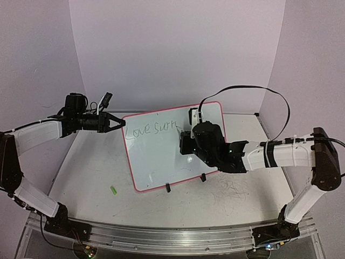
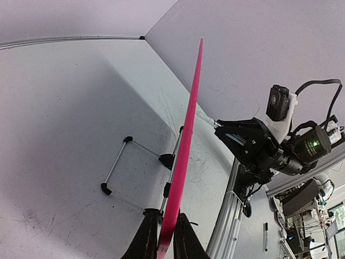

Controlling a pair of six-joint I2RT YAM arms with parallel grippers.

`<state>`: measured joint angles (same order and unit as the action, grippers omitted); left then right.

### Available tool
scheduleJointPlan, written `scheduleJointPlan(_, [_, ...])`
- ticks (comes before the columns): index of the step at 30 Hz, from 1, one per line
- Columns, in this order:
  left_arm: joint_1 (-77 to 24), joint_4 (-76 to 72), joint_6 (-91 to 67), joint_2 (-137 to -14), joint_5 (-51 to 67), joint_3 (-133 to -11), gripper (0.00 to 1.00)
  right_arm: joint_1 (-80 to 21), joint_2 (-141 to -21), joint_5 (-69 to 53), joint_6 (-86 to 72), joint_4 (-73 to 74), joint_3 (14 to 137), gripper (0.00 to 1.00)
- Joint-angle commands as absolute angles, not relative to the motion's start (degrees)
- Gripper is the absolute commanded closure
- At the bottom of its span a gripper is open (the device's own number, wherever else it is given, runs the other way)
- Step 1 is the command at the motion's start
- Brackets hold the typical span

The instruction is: Write a sentence on the whiteboard

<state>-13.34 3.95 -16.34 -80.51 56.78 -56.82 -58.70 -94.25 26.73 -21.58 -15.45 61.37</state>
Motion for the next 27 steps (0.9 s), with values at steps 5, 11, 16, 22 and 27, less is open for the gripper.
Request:
scheduleJointPlan(5, [-13.68, 2.20, -15.38, -78.49, 58.02, -56.41, 0.88, -57.98, -92.86, 30.50, -23.38, -14.44, 62.07, 1.00])
scheduleJointPlan(11, [-13.70, 2.20, -15.36, -78.58, 58.03, -56.42, 0.88, -57.89, -93.94, 31.66, -22.03, -15.16, 64.05, 1.00])
scheduleJointPlan(16, [-13.71, 2.20, -15.38, -78.68, 58.10, -56.45, 0.88, -57.91, -95.08, 31.06, -20.89, -15.61, 65.70, 1.00])
scheduleJointPlan(22, [-13.71, 2.21, -15.38, -78.57, 58.19, -56.43, 0.88, -57.87, -96.36, 29.79, -20.31, -15.82, 66.94, 1.00])
scheduleJointPlan(27, [-13.70, 2.23, -15.38, -78.40, 58.19, -56.43, 0.88, -58.04, -96.77, 27.82, -20.68, -15.91, 66.81, 1.00])
